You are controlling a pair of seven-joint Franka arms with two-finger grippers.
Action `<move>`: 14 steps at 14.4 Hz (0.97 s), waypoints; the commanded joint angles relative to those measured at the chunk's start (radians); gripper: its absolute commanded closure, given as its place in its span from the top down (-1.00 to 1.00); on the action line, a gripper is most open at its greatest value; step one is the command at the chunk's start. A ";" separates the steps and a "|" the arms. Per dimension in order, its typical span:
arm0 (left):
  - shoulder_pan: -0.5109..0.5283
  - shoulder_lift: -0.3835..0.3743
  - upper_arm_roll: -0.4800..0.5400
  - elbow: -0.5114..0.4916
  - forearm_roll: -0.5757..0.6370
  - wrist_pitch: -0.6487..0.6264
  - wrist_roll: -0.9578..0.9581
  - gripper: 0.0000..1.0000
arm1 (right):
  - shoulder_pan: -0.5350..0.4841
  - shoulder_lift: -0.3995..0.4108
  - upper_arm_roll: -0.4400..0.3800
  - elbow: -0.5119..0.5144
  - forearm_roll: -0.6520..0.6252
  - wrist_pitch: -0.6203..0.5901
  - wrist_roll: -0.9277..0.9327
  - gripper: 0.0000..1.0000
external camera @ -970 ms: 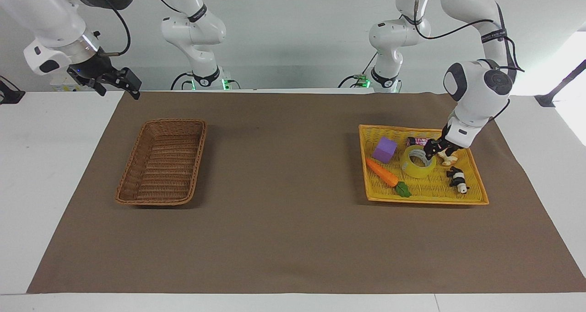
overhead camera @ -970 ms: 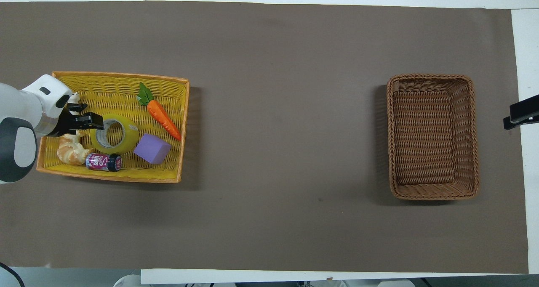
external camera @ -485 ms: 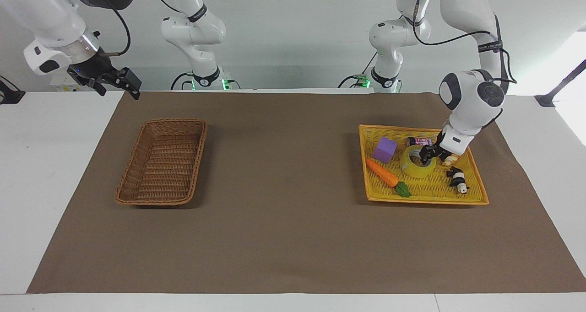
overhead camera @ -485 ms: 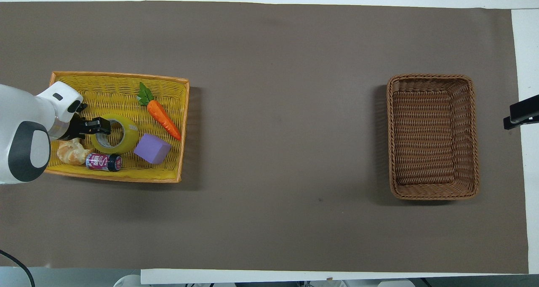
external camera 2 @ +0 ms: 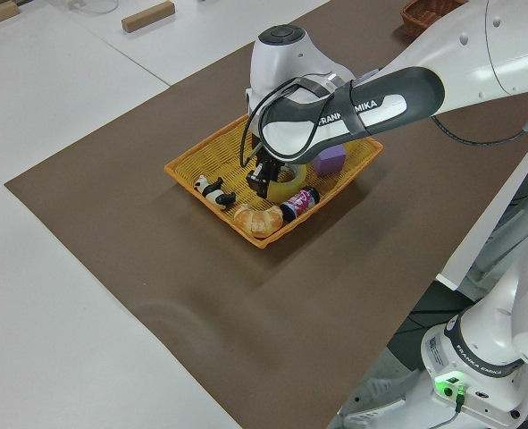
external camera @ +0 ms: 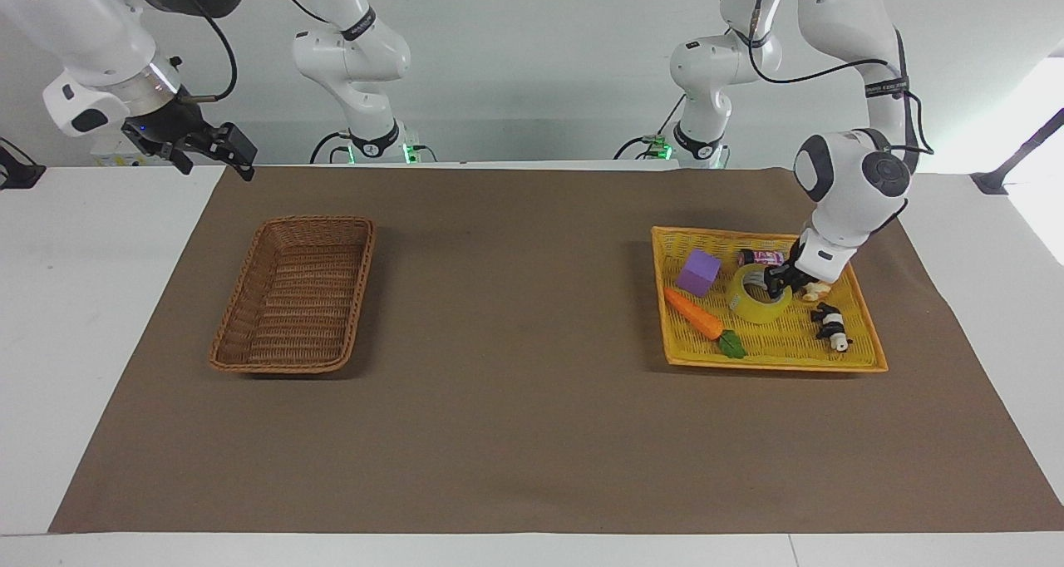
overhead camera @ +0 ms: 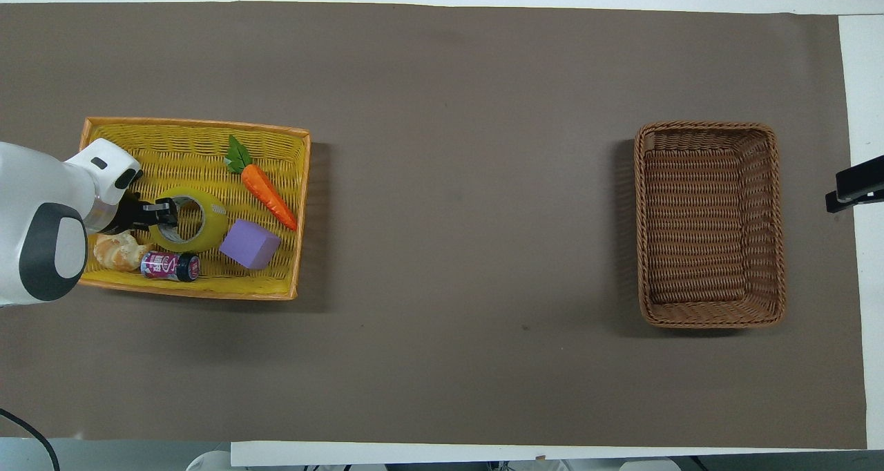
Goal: Move tape to another basket
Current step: 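Reach the left gripper down into the yellow basket and grasp the tape roll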
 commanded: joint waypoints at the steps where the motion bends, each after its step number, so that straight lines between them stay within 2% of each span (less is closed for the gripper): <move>1: 0.008 0.011 -0.004 -0.026 -0.009 0.048 -0.007 -0.11 | -0.004 -0.015 0.003 -0.015 0.002 -0.003 -0.020 1.00; 4: 0.006 0.010 -0.004 -0.032 -0.009 0.046 -0.009 -0.17 | -0.004 -0.017 0.003 -0.015 0.002 -0.003 -0.020 1.00; 5: 0.001 0.008 -0.004 -0.033 -0.009 0.043 -0.016 -0.65 | -0.004 -0.017 0.003 -0.015 0.002 -0.003 -0.019 1.00; 6: 0.000 0.008 -0.005 -0.033 -0.009 0.042 -0.019 -0.99 | -0.004 -0.017 0.003 -0.015 0.002 -0.003 -0.020 1.00; 11: 0.006 0.016 -0.004 0.034 -0.009 -0.001 -0.016 -1.00 | -0.004 -0.017 0.003 -0.015 0.002 -0.003 -0.020 1.00; 14: 0.006 0.014 -0.005 0.167 -0.009 -0.148 -0.021 -1.00 | -0.004 -0.017 0.003 -0.015 0.002 -0.003 -0.020 1.00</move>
